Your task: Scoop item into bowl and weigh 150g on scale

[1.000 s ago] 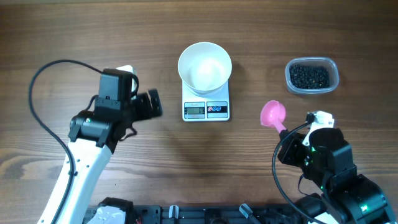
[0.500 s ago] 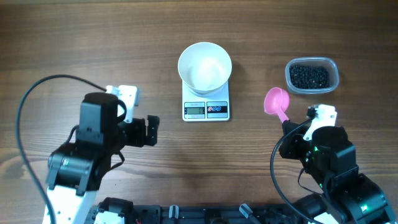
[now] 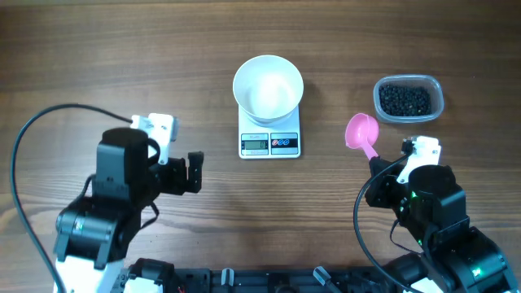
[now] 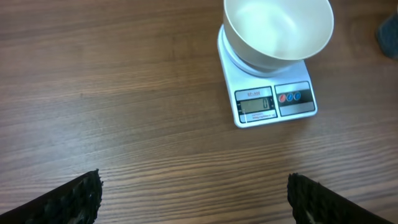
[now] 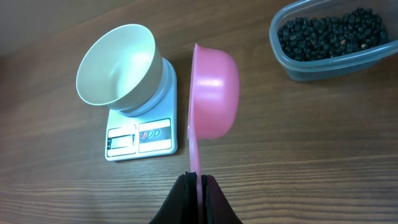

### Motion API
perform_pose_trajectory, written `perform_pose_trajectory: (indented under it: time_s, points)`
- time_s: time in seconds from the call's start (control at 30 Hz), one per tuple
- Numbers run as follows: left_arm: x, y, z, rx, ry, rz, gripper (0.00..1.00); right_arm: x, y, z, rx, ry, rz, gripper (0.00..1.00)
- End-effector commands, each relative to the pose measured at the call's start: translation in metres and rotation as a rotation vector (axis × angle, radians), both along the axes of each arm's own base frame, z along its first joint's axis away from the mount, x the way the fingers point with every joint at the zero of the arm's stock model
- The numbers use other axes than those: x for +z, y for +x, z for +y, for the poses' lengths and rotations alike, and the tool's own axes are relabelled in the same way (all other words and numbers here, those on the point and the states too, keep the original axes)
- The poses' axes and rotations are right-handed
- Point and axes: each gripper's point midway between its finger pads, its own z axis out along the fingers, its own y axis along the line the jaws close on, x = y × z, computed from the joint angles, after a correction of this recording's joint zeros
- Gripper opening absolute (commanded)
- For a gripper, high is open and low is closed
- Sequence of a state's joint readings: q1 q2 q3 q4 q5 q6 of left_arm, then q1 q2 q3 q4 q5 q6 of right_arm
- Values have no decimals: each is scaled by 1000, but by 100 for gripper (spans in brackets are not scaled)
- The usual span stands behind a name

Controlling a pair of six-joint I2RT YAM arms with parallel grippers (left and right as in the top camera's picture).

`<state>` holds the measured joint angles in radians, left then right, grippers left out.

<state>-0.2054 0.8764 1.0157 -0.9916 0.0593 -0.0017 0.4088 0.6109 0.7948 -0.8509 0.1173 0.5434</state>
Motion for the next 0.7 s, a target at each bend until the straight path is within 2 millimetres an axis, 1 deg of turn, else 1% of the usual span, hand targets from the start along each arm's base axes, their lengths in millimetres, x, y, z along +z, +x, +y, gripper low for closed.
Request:
perform_pose_trajectory:
  time_s: [0.0,0.03,0.07,0.1,0.13,0.17,0.2,0.23,0.27,0.37,0.43,0.5,0.6,0.67]
  points:
    - [25,19,14,34,68,-56,100,9,2,-5,-11,-18,-36,4]
    - [23,19,23,68,105,-47,100,8,2,-5,-11,-18,-36,4]
    - [17,15,28,86,129,-16,100,8,2,-5,-11,-18,-35,4]
    - [13,11,26,91,107,9,100,8,1,-4,-9,-16,-34,4]
    - [15,14,22,82,86,-2,100,8,1,-4,-9,-15,-34,4]
    - [21,17,13,-20,106,-38,100,8,1,-4,-10,-14,-33,4]
    - [24,16,7,-135,151,-61,100,8,1,-4,-10,-14,-33,4]
    - [28,14,2,-212,175,-78,100,8,1,-4,-9,-15,-32,4]
    - [34,9,-3,-315,207,-94,100,8,1,-4,-9,-16,-32,4]
    - [53,4,-9,-419,213,-119,100,8,1,-4,-9,-16,-32,4]
    - [57,-2,-18,-524,202,-125,100,8,1,-4,-9,-15,-33,4]
    - [51,-7,-21,-573,186,-97,100,8,1,-4,-9,-15,-32,4]
    - [35,-10,-21,-602,165,-15,100,8,1,-4,-9,-16,-32,4]
    - [25,-15,-26,-674,145,35,100,8,1,-4,-8,-17,-33,4]
